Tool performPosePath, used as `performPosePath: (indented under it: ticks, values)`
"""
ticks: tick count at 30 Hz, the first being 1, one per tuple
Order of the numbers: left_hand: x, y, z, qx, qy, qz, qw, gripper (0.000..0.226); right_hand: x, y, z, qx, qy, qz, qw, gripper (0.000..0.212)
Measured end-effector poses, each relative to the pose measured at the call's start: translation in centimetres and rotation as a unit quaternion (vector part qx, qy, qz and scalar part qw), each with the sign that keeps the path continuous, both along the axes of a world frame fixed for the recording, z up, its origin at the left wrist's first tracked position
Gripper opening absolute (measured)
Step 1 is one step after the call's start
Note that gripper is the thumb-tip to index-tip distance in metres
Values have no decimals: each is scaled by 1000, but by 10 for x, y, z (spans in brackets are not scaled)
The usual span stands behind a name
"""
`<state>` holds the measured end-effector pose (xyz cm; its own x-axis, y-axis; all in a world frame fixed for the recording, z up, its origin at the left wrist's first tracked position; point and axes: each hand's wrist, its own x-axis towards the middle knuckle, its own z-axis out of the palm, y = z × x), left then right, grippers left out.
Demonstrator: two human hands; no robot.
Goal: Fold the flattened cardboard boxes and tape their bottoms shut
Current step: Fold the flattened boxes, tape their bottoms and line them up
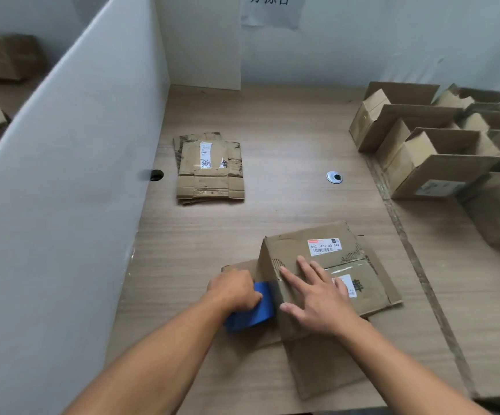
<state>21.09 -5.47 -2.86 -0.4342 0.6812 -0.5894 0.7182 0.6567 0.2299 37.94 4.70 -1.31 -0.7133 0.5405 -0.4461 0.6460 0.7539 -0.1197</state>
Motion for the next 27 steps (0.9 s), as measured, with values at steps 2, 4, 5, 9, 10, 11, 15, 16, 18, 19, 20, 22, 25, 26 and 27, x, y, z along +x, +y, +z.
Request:
performPosePath:
  ticks: [2,4,5,9,10,11,15,16,18,19,20,22,25,26,27]
  values:
    - [-11,-15,0,7,-19,15,1000,39,3,-7,-5,10,-12,-59,998,90]
    - [-25,-34,3,27,-24,43,998,36,4,-13,-8,16,-25,-112,993,99]
    - [-32,-43,4,41,-22,66,997,37,4,-15,-8,16,-33,-114,993,100]
    - [-47,-65,19,117,-28,163,979,46,0,-12,-3,-16,-62,-36,997,99]
    - [-49,-69,25,142,-34,182,972,46,-1,-9,-1,-22,-66,-8,998,99]
    - [-50,-72,30,165,-42,203,964,47,-2,-5,1,-26,-69,21,997,99]
    - [-52,-94,43,169,-44,193,965,62,2,20,8,-25,-77,136,987,96]
    - [-52,-100,44,162,-51,179,969,65,3,27,10,-18,-83,157,984,95]
    - [-49,-110,49,158,-69,166,971,69,6,34,11,11,-96,165,982,92]
    - [-48,-115,51,164,-74,163,970,71,6,34,10,26,-97,148,984,90]
    - [-47,-118,54,174,-75,159,969,74,5,32,8,39,-91,121,988,88]
    - [-44,-123,55,204,-76,155,964,73,4,27,-2,51,-58,72,994,84]
    - [-34,-124,57,248,-64,124,959,69,7,30,-14,66,-12,73,995,79]
    - [-29,-123,58,259,-50,108,958,69,10,36,-15,67,-4,87,994,78]
    - [-24,-122,58,273,-27,88,958,69,13,43,-15,66,1,104,992,79]
